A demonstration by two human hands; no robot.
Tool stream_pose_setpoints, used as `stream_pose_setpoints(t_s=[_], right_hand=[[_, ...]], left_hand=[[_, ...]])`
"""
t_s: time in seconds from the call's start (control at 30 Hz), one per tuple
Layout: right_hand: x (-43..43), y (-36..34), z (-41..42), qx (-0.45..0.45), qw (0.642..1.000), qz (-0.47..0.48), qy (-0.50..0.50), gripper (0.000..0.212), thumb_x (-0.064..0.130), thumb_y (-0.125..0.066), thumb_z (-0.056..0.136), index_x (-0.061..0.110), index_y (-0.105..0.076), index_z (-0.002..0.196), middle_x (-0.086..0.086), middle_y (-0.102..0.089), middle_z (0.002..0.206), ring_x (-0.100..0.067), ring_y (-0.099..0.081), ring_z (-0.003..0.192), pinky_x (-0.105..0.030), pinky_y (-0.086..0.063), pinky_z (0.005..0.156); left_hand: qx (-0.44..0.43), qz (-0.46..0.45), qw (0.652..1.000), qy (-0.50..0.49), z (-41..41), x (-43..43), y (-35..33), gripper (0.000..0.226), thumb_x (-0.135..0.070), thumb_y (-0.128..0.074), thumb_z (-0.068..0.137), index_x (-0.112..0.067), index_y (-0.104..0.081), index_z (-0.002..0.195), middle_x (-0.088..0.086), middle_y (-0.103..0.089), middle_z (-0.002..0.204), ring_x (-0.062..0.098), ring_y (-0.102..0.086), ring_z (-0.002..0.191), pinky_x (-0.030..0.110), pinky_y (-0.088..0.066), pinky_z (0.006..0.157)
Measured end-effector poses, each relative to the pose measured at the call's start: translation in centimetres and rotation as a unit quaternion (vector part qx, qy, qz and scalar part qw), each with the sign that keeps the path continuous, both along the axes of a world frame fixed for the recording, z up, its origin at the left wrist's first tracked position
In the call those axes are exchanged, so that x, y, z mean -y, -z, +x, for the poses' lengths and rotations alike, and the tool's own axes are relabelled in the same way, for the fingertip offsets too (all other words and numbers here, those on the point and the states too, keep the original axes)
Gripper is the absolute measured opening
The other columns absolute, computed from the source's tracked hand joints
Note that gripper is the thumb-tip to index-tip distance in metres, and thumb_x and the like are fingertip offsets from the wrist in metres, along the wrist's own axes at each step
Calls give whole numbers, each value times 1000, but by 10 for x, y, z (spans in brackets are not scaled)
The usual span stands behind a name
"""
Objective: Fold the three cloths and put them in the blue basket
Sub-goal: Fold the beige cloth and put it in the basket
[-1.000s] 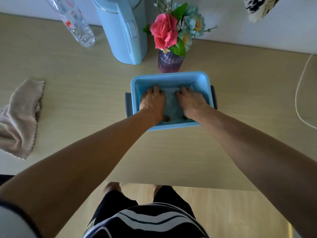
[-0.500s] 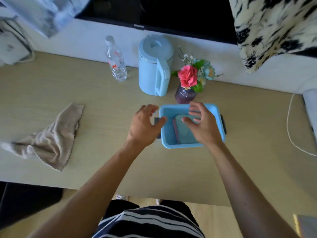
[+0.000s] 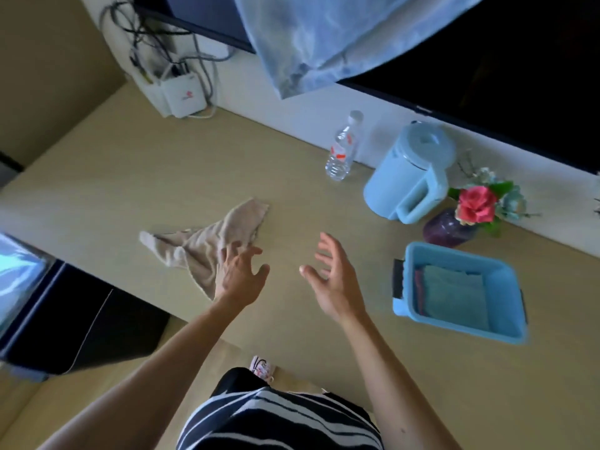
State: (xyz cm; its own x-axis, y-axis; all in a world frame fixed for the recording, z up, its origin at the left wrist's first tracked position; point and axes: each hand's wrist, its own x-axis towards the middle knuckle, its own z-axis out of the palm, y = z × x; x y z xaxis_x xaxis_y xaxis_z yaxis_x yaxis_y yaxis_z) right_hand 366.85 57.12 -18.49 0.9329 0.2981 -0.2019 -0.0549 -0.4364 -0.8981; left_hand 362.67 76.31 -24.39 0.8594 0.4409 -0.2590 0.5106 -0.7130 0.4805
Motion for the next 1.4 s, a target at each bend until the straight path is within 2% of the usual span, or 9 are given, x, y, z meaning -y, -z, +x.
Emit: stream_pose_setpoints(t_s=[0.2, 0.37, 0.53, 0.73, 0.87, 1.07, 1.17, 1.27, 1.4], right_hand=[[-31, 4, -11, -16, 1000, 1, 6, 75, 11, -74, 87, 17, -34, 151, -7, -50, 139, -19, -59, 119, -33, -51, 98], [-28, 3, -16, -17, 1000, -11, 20, 74, 13, -73, 88, 18, -34, 150, -4, -51, 135, -17, -61, 115, -37, -51, 100], [-22, 1, -17, -15, 999, -22, 35, 72, 16, -74, 88, 18, -35, 149, -2, -55, 130, -15, -64, 109, -31, -52, 96], [-32, -7, -12, 1, 999, -30, 28, 67, 16, -75, 87, 17, -42, 145, -5, -60, 119, -16, -66, 101, -27, -54, 88], [-43, -19, -6, 38, 999, -32, -18, 76, 19, -80, 81, 21, -40, 146, 1, -57, 123, -8, -57, 115, -30, -49, 99], [-54, -55, 0, 46, 994, -30, -91, 66, 23, -81, 76, 32, -51, 134, 17, -65, 121, 2, -58, 116, -13, -40, 94], [-51, -70, -2, 54, 996, -14, -72, 47, 21, -73, 81, 34, -56, 123, 14, -71, 106, -2, -65, 104, -19, -46, 91], [-48, -80, -6, 50, 996, -8, -72, 57, 22, -74, 79, 35, -50, 129, 13, -70, 111, -2, -63, 107, -29, -52, 94], [-49, -93, -8, 71, 994, 43, -65, 42, 11, -73, 82, 30, -59, 117, 10, -73, 104, -11, -68, 102, -40, -54, 94]], left_hand=[[-170, 37, 983, 51, -22, -48, 46, 58, -47, -61, 86, -29, -51, 139, 10, -28, 151, 37, -26, 137, 47, -38, 111], [-90, 42, 993, 66, -32, -59, 59, 51, -34, -63, 84, -19, -53, 132, 5, -46, 133, 32, -43, 120, 45, -52, 88], [-41, 59, 995, 76, -23, -76, 45, 46, -39, -77, 71, -14, -65, 108, 4, -61, 109, 29, -56, 105, 42, -39, 100], [108, -48, 989, 84, 9, -86, -21, 23, -13, -60, 70, -12, -67, 92, 5, -69, 93, 26, -66, 82, 30, -51, 70], [158, -174, 968, 87, 20, -74, -86, 20, -3, -58, 78, -15, -70, 89, -12, -66, 76, -7, -60, 62, 6, -38, 54], [125, -389, 905, 121, 18, -55, -152, 17, -4, -56, 91, -13, -68, 98, -7, -65, 75, 9, -58, 59, 24, -43, 44], [107, -435, 879, 164, 15, -48, -172, 18, -10, -67, 87, -12, -67, 105, 2, -66, 83, 12, -57, 61, 23, -39, 44], [80, -483, 849, 200, 12, -39, -185, 38, 15, -62, 83, -3, -62, 116, 7, -73, 98, 11, -70, 80, 19, -51, 55], [132, -347, 902, 219, 14, -28, -190, 29, 4, -65, 79, -15, -68, 101, 3, -76, 96, 18, -73, 89, 37, -61, 75]])
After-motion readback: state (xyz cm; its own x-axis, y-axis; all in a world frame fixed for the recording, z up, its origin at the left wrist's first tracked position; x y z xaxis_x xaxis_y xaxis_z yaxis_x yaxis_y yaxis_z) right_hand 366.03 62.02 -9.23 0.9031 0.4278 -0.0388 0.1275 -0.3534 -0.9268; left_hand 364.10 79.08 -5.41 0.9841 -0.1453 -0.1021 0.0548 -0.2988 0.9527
